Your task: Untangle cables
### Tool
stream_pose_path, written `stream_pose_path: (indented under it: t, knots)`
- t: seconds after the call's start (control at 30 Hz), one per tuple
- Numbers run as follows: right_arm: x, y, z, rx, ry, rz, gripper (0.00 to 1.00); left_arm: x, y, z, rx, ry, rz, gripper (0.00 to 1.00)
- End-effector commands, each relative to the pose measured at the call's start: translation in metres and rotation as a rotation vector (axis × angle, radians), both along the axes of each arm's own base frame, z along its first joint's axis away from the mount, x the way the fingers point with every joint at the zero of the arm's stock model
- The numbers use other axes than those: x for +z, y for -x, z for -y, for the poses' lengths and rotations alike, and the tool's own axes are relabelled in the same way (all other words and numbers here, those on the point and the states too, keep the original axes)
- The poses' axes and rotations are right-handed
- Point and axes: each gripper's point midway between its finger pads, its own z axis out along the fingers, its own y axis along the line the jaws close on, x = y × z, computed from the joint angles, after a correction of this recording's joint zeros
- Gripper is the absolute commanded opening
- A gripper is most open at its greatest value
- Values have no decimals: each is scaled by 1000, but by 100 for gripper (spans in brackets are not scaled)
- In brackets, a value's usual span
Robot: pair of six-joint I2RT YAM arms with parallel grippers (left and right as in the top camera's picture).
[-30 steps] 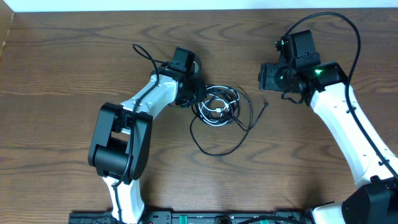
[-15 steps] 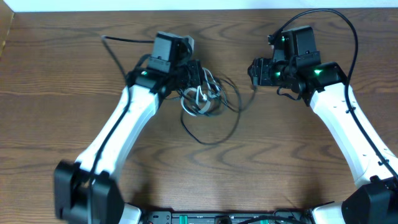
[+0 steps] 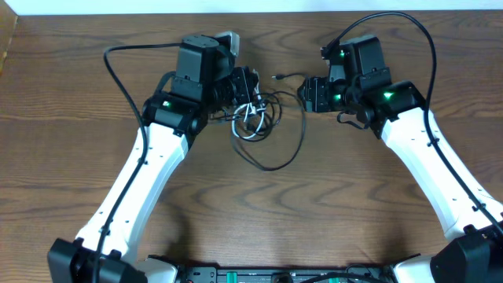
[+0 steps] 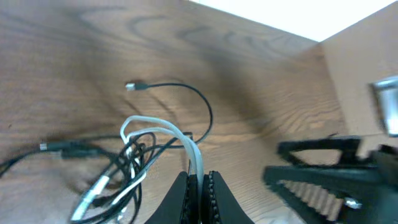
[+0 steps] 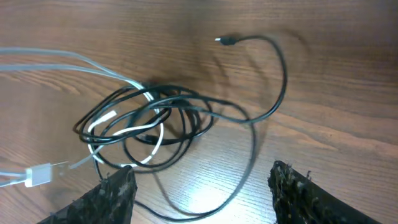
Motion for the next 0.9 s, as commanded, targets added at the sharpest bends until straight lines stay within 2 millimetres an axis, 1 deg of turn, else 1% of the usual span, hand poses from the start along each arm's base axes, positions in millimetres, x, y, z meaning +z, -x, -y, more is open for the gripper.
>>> stream_pose_path:
  t: [0.0,0.17,0.43,0.57,0.67,0.87]
  knots:
    - [3,-3,-3,15,-1,13,66,35,5,0,-3,54,73,8]
    - [3,-3,-3,15,-1,12,66,63,12,-2,-4,80,151,7]
    - [3,-4,-4,16,-1,13,66,118,27,-7,-1,143,308,8]
    - [3,-4,-4,16,-2,15,66,138,34,-10,1,167,362,7]
    - [6,-4,-8,32,-25,23,68,142,35,-10,0,171,374,7]
    - [23,-7,-29,109,-129,65,69,141,35,-10,1,171,373,7]
